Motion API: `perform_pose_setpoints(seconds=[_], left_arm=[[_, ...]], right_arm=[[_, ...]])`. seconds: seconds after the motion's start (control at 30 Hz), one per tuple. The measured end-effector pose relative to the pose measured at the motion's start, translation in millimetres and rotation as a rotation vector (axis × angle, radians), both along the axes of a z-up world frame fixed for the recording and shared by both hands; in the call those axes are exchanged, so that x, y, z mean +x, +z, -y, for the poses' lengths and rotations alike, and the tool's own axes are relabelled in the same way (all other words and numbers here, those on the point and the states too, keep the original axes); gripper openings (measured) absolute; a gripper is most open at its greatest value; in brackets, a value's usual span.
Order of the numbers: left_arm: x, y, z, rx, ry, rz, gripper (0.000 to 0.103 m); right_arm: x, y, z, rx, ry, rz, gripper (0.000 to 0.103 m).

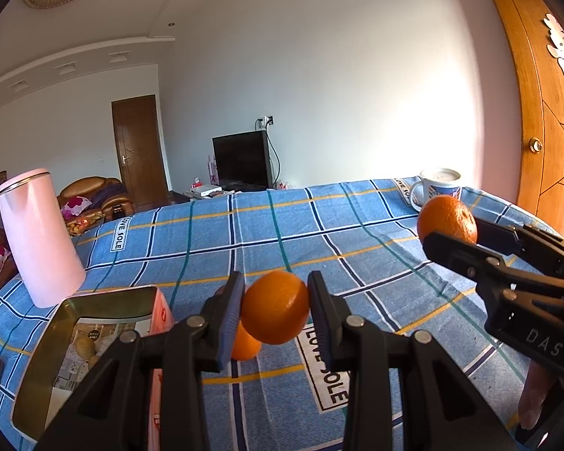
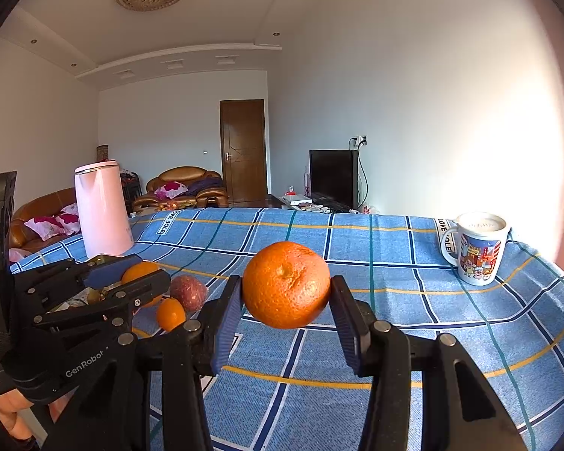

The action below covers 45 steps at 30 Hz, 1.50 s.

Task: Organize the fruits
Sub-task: 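Carry both oranges over the tin box, then open the left tool to drop its orange into the tin box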

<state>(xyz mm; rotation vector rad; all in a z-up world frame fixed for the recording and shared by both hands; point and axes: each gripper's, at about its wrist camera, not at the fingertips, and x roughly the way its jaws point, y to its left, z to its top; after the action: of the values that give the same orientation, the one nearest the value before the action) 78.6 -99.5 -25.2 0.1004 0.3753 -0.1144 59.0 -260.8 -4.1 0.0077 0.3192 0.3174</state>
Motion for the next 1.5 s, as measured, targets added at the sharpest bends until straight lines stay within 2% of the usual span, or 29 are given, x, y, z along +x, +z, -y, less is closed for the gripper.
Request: perform_pose_setpoints(seconds=[0.3, 0.57, 0.83, 1.17, 1.4, 1.5], left_arm=[[-6.2, 5.1, -47.4, -0.037, 0.062, -0.008, 0.036], [-11.7, 8.8, -112.8, -0.070, 0.171, -0.030, 0.036], [-14.6, 5.3, -166.3, -0.095, 0.257, -0.061, 0.036], [-7.7, -9.4, -189.8, -0.120, 0.266, -0.147, 0.036], [-2.6, -19.1, -198.3, -0.128, 0.270, -0.196, 0.037], [-4.7, -18.5, -197.2, -0.124, 0.278, -0.191, 0.042]], right_arm=[[9.6, 12.4, -40.4, -0.019, 0.076, -0.020, 0.049], [14.3, 22.8, -106.6, -0.047, 0.207, -0.037, 0.049], [17.5, 17.7, -172.3, -0.090, 0.339, -0.083, 0.049], [24.9, -10.6, -217.3, -0.180, 0.411, -0.176, 0.049], [32.0, -26.6, -229.9, -0.238, 0.421, -0.251, 0.049], [32.0, -27.0, -230.7, -0.230, 0.435, -0.256, 0.051]])
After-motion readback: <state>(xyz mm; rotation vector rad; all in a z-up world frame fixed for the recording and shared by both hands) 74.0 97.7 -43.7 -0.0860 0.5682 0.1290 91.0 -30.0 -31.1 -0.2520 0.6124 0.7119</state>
